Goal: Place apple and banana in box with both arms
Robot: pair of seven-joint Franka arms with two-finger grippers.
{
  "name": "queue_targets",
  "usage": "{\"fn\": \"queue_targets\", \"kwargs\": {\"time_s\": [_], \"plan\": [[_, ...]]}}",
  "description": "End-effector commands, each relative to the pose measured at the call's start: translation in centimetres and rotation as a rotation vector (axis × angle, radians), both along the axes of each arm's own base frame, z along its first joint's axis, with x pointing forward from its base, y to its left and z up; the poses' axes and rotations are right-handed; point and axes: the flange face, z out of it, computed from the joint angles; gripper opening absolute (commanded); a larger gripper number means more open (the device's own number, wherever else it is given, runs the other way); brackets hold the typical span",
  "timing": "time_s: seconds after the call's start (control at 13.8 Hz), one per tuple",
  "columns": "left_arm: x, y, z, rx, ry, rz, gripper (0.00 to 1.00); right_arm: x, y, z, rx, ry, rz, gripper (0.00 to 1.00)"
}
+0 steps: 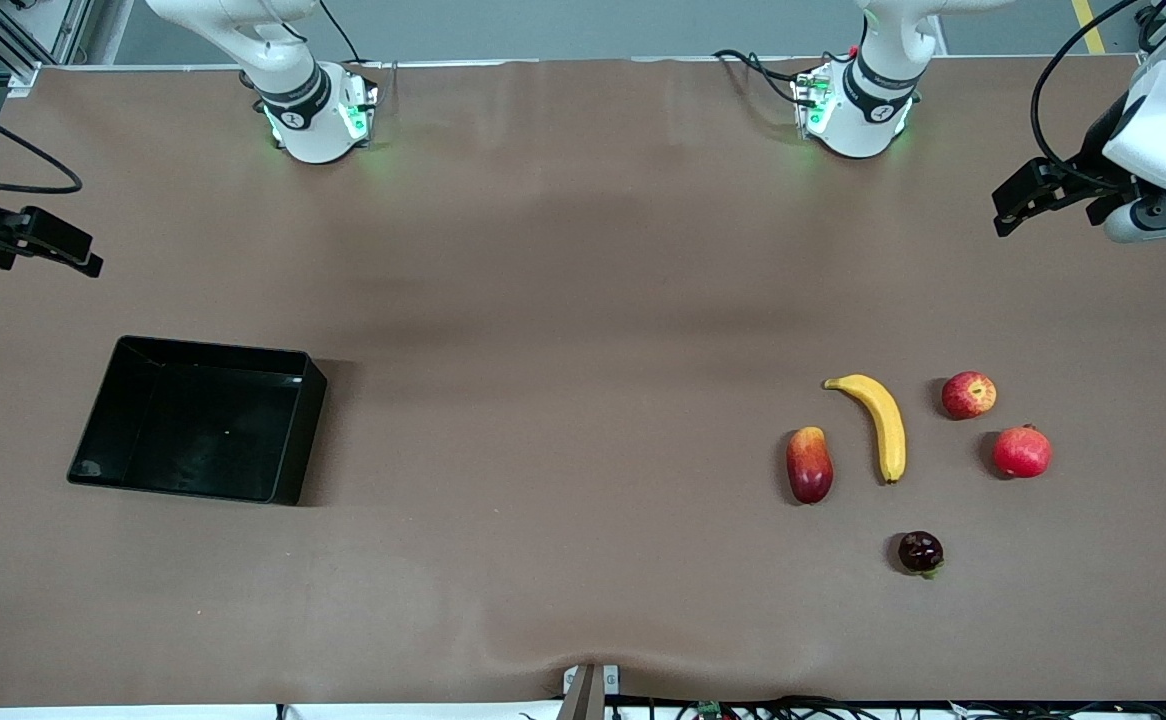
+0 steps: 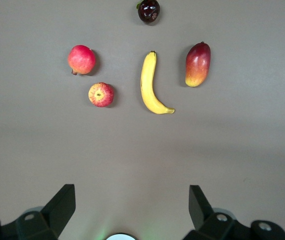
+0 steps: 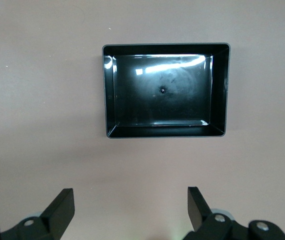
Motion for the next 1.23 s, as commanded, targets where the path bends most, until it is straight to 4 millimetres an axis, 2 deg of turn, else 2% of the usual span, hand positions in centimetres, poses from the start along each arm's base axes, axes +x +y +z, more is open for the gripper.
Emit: {"fn": "queue_targets", "kwargs": {"time_s": [0.0, 0.36, 0.58, 0.72, 0.87, 0.94, 1.08, 1.16], "plan": [[0.2, 0.4, 0.2, -0.005, 0.014, -0.017, 1.0, 0.2, -0.3, 0.4, -0.019, 0.002, -0.014, 1.0], [0.8, 0.6, -0.7, -0.011, 0.029, -0.013, 1.0, 0.1, -0.8, 0.5, -0.021, 0.0, -0.022, 1.0], [2.7, 0.6, -3.3, -0.01, 0.042, -0.014, 1.0, 0.2, -0.7, 0.5, -0.022, -0.001, -0.022, 1.0], [4.0, 1.3, -6.7, -0.015, 0.012, -0.003, 1.0, 0.2, -1.0, 0.5, -0.067, -0.003, -0.018, 1.0], [5.3, 1.9, -11.2, -0.018, -0.007, 0.003, 1.0, 0.7, -1.4, -0.3, -0.082, 0.011, -0.023, 1.0], [6.2, 3.6, -13.8, -0.005, -0.013, 0.023, 1.0, 0.8, -1.6, -0.7, -0.102, 0.019, -0.024, 1.0], [7.8, 5.2, -18.9, -0.009, -0.021, 0.042, 1.0, 1.6, -2.0, -2.2, -0.129, 0.046, -0.025, 1.0], [8.5, 7.4, -21.4, 0.003, -0.016, 0.066, 1.0, 1.8, -2.2, -2.5, -0.146, 0.051, -0.025, 1.0]]}}
